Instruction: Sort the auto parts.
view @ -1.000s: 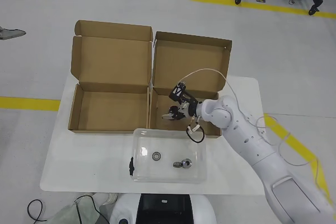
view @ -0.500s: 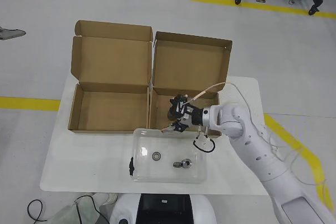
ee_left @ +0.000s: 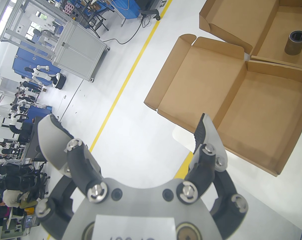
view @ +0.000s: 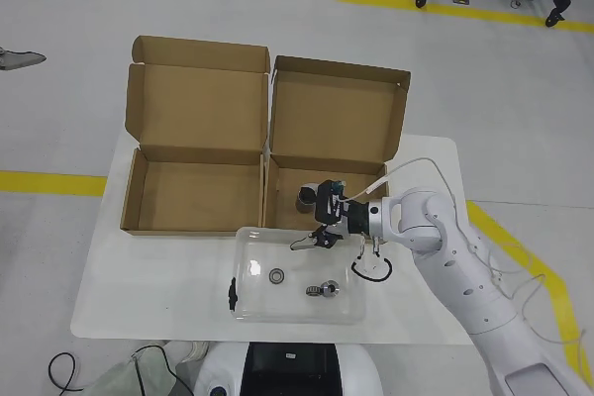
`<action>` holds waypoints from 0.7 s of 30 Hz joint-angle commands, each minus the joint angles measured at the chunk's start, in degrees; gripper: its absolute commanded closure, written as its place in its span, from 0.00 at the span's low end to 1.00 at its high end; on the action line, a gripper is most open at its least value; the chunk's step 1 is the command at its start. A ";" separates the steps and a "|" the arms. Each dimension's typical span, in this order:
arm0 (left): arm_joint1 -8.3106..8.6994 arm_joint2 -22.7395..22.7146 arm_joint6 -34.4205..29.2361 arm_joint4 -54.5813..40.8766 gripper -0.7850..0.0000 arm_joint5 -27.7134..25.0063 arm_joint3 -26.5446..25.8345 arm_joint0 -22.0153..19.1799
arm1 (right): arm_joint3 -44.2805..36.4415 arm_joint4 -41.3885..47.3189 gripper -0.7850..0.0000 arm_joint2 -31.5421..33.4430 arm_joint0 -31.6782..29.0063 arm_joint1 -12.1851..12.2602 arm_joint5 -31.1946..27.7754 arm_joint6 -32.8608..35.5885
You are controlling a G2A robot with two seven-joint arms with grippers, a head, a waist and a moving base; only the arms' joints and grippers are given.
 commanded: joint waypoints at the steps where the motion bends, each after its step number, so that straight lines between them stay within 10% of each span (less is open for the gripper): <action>1: 0.00 0.00 0.00 0.00 0.00 0.00 0.00 0.00 | 0.00 0.01 0.00 0.00 0.00 0.00 -0.01 0.00; 21: 0.00 0.00 0.00 0.00 0.00 0.00 0.00 0.00 | -14.41 -10.47 0.00 3.90 -10.64 2.48 2.59 1.01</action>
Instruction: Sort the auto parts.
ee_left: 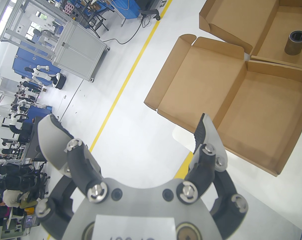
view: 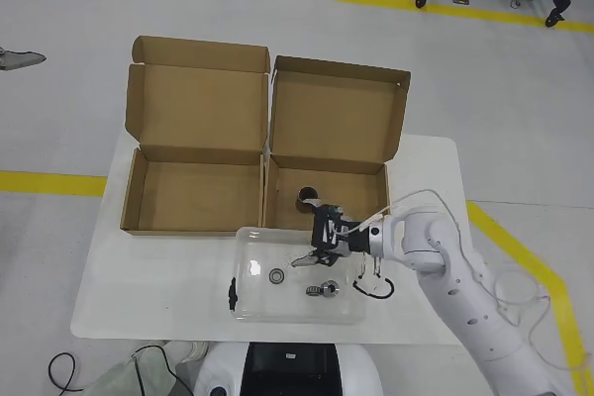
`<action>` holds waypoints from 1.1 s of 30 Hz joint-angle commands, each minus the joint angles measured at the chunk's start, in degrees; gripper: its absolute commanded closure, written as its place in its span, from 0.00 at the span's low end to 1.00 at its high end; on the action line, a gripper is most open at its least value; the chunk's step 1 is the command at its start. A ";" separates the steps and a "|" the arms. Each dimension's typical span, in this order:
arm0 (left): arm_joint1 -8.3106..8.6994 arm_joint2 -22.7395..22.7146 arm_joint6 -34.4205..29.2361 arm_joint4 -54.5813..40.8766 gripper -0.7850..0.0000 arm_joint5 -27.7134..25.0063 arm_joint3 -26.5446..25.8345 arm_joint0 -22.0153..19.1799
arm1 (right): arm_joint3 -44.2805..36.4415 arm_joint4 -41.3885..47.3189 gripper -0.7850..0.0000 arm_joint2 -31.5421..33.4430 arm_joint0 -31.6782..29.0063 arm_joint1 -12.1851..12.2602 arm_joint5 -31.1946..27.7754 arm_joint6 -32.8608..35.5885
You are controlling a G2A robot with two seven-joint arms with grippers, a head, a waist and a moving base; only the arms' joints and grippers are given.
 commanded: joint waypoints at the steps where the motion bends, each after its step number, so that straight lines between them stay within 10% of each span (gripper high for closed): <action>1: 0.00 0.00 0.00 0.00 0.00 0.00 0.00 0.00 | -2.59 -1.91 0.00 0.95 -2.29 0.47 0.42 -0.05; 19: 0.00 0.00 0.00 0.00 0.00 0.00 0.00 0.00 | -10.51 -10.16 0.02 9.05 -16.66 3.92 0.21 -2.34; 25: 0.00 0.00 0.00 0.00 0.00 0.00 0.00 0.00 | -9.35 -8.04 0.32 8.76 -17.21 4.59 -1.72 2.38; 33: 0.00 0.00 0.00 0.00 0.00 0.00 0.00 0.00 | -7.95 -5.43 0.26 5.81 -15.84 4.87 0.36 9.23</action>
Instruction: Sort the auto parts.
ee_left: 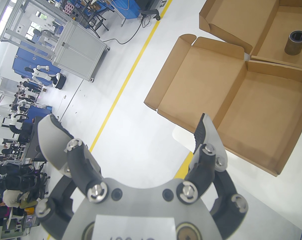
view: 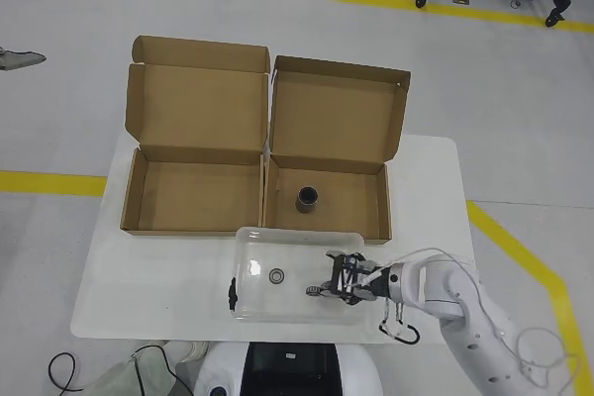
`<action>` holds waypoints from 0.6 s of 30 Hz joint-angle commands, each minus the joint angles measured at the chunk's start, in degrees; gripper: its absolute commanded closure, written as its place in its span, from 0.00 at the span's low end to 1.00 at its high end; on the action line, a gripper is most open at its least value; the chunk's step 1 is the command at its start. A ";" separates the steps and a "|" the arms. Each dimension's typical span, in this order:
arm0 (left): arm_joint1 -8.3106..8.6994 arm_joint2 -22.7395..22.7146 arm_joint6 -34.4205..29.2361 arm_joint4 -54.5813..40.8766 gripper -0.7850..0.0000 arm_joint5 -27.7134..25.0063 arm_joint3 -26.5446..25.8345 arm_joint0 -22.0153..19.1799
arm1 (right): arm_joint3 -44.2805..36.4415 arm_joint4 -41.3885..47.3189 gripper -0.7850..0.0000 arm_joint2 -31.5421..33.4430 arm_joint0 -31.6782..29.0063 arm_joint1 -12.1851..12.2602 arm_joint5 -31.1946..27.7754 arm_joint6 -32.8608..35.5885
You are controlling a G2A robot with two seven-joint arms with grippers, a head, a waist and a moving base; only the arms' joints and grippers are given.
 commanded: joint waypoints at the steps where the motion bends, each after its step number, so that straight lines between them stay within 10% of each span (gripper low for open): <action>1: 0.00 0.00 0.00 0.00 0.00 0.00 0.00 0.00 | 0.18 0.39 0.27 -0.75 0.16 0.04 0.73 1.48; 18: 0.00 0.00 0.00 0.00 0.00 0.00 0.00 0.00 | 0.66 1.34 0.34 -5.62 1.70 0.61 6.28 10.93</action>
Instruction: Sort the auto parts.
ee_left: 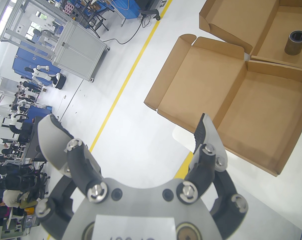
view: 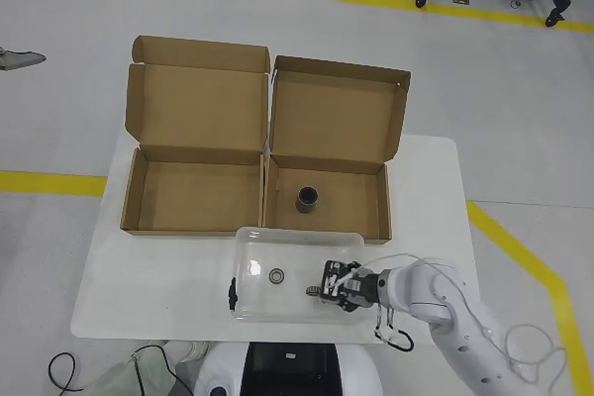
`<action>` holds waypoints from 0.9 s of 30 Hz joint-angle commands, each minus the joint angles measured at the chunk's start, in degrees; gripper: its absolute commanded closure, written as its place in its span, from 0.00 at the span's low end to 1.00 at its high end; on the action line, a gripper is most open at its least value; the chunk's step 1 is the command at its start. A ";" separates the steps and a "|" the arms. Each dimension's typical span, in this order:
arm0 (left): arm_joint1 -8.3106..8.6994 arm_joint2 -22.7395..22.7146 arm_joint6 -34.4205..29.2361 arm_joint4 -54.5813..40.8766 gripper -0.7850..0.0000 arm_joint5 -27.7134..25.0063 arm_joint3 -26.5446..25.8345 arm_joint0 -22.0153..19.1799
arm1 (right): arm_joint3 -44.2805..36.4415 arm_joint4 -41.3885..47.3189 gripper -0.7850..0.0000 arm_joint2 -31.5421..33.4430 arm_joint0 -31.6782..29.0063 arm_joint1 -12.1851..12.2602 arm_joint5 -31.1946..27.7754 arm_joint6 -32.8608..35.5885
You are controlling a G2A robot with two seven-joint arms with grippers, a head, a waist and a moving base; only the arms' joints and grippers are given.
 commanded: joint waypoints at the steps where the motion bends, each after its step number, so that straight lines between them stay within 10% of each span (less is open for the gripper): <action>1: 0.00 0.00 0.00 0.00 0.00 0.00 0.00 0.00 | 0.12 0.02 0.33 -0.56 0.30 0.03 0.36 0.71; 21: 0.00 0.00 0.00 0.00 0.00 0.00 0.00 0.00 | 3.43 1.64 0.33 -6.40 4.52 -0.10 4.74 6.87; 27: 0.00 0.00 0.00 0.00 0.00 0.00 0.00 0.00 | 4.55 2.83 0.53 -7.67 5.68 -0.11 4.96 7.56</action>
